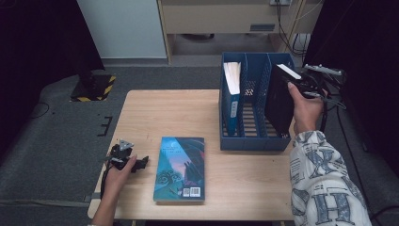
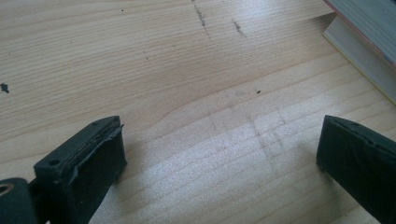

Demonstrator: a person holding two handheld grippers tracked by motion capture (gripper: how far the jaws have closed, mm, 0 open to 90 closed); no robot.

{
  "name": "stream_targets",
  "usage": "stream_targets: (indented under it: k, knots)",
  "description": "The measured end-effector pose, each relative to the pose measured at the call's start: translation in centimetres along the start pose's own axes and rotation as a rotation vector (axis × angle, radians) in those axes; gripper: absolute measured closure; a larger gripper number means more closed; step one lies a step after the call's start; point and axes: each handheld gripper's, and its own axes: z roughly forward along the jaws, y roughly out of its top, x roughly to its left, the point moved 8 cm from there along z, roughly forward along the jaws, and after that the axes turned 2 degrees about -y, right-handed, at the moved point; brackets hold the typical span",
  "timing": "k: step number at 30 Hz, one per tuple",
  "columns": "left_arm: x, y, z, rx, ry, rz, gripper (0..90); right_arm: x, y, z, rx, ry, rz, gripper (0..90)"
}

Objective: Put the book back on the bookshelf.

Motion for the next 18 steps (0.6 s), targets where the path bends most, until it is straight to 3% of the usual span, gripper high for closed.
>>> stream_targets:
  k: [18]
  knots:
    - [0.0, 0.0, 0.0, 0.000, -0.002, 0.001, 0.2, -0.1, -2.2, 2.8, 0.035, -0.018, 0.004, 52.8]
